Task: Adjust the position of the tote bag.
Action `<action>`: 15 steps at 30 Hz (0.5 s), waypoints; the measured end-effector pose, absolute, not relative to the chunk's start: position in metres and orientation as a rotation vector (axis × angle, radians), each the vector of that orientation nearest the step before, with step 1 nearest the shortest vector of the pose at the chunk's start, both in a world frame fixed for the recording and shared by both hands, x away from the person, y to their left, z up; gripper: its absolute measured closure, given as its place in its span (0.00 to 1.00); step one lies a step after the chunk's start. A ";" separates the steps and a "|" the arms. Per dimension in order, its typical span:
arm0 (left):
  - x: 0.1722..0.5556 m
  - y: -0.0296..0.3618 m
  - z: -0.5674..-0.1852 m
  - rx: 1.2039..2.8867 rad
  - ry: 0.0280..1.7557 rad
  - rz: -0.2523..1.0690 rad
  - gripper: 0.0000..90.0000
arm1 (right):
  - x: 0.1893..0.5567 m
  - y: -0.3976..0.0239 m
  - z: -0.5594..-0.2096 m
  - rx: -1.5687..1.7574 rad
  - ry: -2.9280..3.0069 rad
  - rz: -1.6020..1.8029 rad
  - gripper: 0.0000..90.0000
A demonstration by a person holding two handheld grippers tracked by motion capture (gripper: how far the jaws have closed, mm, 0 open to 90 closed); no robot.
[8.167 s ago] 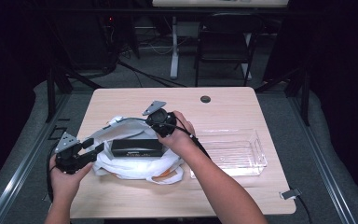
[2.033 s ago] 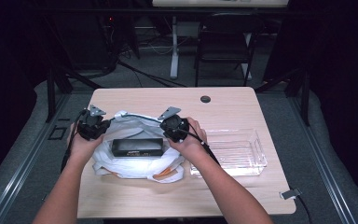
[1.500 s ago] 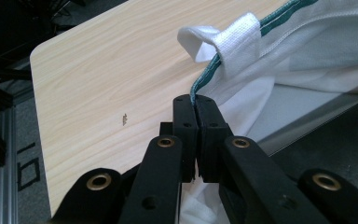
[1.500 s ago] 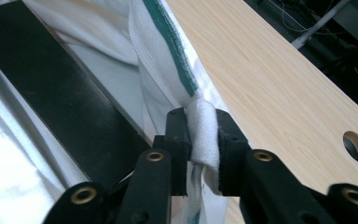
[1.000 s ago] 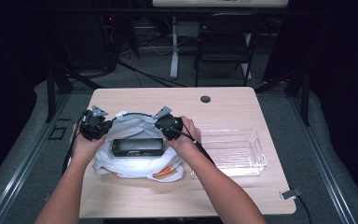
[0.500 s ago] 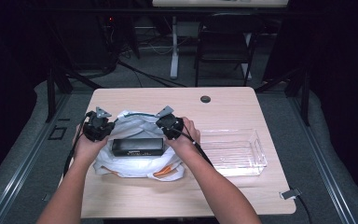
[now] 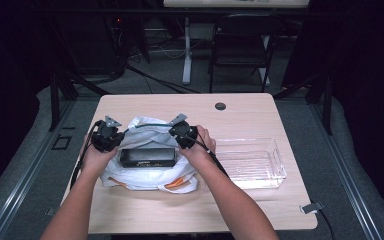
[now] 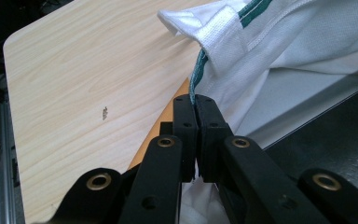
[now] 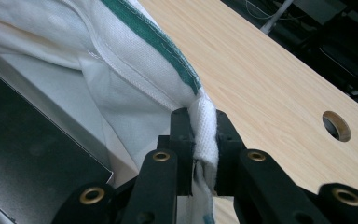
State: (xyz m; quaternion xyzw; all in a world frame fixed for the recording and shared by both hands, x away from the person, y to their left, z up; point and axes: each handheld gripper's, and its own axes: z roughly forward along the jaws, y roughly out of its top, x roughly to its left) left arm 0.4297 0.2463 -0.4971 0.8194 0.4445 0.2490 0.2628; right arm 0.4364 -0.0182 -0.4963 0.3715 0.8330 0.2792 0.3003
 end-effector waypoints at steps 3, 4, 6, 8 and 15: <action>0.431 0.246 -0.499 2.218 1.206 0.669 0.98 | 0.437 -0.018 -0.498 1.000 2.212 0.752 0.91; 0.431 0.246 -0.499 2.218 1.206 0.669 0.98 | 0.437 -0.018 -0.498 1.000 2.212 0.752 0.91; 0.433 0.246 -0.499 2.216 1.212 0.663 0.98 | 0.439 -0.019 -0.498 1.021 2.230 0.766 0.91; 0.434 0.248 -0.500 2.195 1.223 0.652 0.98 | 0.439 -0.021 -0.497 1.034 2.238 0.778 0.91; 0.436 0.247 -0.502 2.194 1.238 0.645 0.98 | 0.436 -0.023 -0.493 1.018 2.272 0.836 0.86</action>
